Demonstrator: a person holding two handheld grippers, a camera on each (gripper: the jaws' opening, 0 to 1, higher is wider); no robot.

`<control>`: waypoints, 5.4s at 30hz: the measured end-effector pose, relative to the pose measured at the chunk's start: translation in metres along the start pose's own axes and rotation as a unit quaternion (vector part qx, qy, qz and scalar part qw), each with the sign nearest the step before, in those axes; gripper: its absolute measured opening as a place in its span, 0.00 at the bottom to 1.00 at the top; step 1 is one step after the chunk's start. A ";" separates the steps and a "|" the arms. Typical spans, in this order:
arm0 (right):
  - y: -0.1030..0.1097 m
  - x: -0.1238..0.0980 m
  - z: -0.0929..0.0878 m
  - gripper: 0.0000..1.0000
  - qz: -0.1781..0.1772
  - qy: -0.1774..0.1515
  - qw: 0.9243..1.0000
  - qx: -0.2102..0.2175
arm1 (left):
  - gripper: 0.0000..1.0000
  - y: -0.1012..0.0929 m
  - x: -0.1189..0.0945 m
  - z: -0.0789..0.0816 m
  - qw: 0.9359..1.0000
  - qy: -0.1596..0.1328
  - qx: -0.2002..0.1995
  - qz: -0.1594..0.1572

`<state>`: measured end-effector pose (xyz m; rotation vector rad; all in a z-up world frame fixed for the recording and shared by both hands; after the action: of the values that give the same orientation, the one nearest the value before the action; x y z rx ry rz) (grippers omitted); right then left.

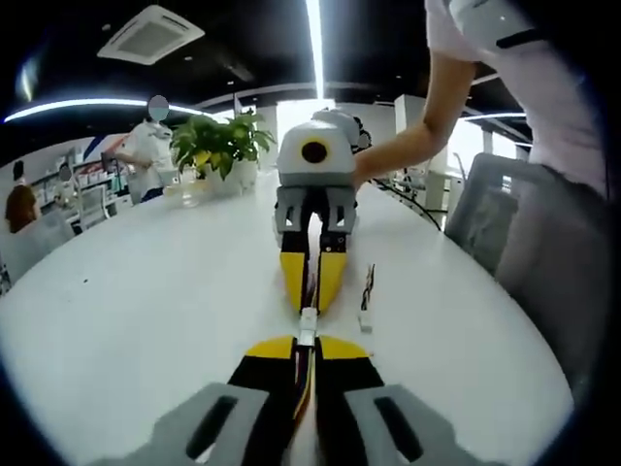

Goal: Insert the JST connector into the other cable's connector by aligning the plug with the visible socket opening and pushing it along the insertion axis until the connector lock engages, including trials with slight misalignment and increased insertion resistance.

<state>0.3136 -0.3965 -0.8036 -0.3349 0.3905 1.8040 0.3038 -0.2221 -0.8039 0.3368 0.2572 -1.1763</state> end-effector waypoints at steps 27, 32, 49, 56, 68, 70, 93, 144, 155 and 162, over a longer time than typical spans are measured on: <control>-0.003 0.000 -0.008 0.03 -0.007 -0.010 1.000 0.015 | 0.00 -0.001 0.008 -0.002 1.000 -0.010 -0.004 -0.001; -0.004 0.000 -0.009 0.03 -0.018 -0.018 0.999 0.020 | 0.00 0.001 0.009 -0.002 1.000 -0.015 -0.007 0.003; -0.004 0.002 -0.015 0.05 -0.042 -0.049 0.997 0.048 | 0.00 0.001 0.008 -0.008 0.999 -0.018 -0.044 0.016; -0.003 0.001 -0.013 0.10 -0.056 -0.060 0.995 0.059 | 0.03 0.001 0.005 -0.009 0.997 -0.019 -0.064 0.023; 0.010 -0.005 0.015 0.10 -0.071 -0.077 0.993 0.049 | 0.10 0.001 -0.015 0.011 0.995 -0.034 -0.077 0.052; 0.014 -0.007 0.021 0.09 -0.075 -0.080 0.993 0.045 | 0.12 -0.002 -0.020 0.015 0.995 -0.042 -0.075 0.055; 0.070 -0.025 0.064 0.23 -0.129 -0.109 0.985 0.028 | 0.39 -0.041 -0.071 0.053 0.988 -0.122 -0.090 0.036; 0.052 -0.001 -0.015 0.15 -0.040 -0.128 0.990 0.049 | 0.22 -0.061 -0.045 -0.002 0.993 0.003 -0.090 0.070; 0.048 0.004 -0.022 0.11 -0.039 -0.110 0.992 0.047 | 0.17 -0.054 -0.041 -0.009 0.994 -0.004 -0.087 0.069; 0.048 0.008 -0.023 0.11 -0.037 -0.093 0.994 0.038 | 0.12 -0.056 -0.037 -0.012 0.993 -0.010 -0.099 0.056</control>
<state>0.2654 -0.4112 -0.8234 -0.1260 0.3110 1.7261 0.2378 -0.2051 -0.8077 0.1635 0.3317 -1.0338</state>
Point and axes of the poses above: the point that each gripper's makers call its tool centre point, and the gripper's own axes: x roughly forward along the fingers, y roughly to its left, z roughly out of its top, the point moved 9 cm from there along -x, roughly backward along the fingers, and after that the axes turned 12 degrees about z, right-handed, at the moved point
